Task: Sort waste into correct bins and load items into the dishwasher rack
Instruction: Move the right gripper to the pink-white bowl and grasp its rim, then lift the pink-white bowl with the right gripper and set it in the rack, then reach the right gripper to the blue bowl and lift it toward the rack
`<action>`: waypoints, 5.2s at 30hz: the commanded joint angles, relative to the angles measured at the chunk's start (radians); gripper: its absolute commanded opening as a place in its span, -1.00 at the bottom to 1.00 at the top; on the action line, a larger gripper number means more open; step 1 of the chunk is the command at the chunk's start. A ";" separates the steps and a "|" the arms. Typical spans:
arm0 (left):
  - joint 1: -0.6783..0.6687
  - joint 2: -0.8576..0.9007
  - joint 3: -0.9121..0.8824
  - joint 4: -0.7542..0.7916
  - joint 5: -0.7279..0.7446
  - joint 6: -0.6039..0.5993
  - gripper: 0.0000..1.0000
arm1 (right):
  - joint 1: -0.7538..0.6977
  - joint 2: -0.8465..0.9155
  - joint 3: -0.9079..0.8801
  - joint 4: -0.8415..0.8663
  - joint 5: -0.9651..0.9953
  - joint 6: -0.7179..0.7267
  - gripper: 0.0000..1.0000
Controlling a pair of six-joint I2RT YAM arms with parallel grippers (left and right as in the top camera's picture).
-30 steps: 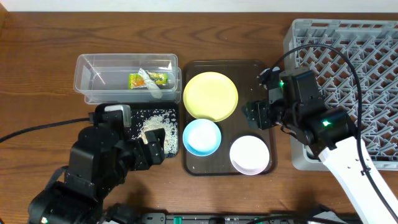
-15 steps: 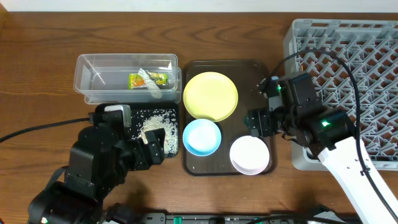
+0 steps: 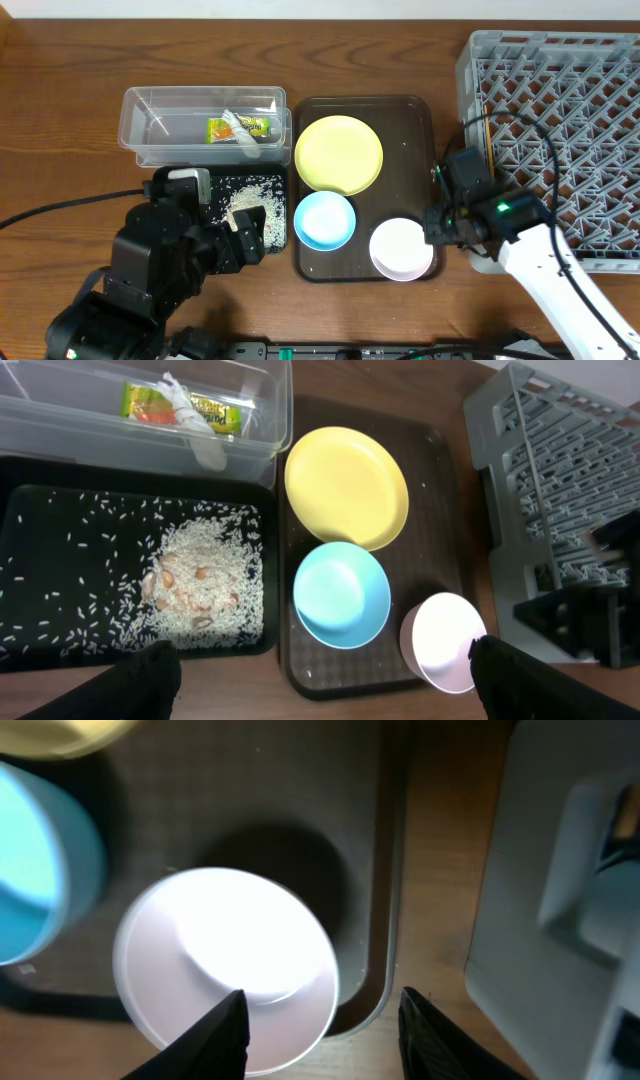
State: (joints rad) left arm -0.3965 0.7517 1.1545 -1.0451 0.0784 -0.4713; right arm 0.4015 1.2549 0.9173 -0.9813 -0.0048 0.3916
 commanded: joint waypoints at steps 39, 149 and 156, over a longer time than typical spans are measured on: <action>-0.005 0.000 0.008 -0.002 -0.009 0.006 0.88 | -0.028 -0.163 0.231 0.020 0.641 0.031 -0.98; -0.005 0.000 0.008 -0.002 -0.009 0.006 0.89 | 0.309 0.381 0.195 0.111 0.169 0.225 -0.98; -0.005 0.000 0.008 -0.002 -0.009 0.006 0.88 | 0.145 0.063 0.195 0.018 0.512 0.225 -0.98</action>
State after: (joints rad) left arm -0.3965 0.7517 1.1545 -1.0466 0.0784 -0.4713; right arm 0.6109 1.4197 1.1095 -0.9493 0.2821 0.5987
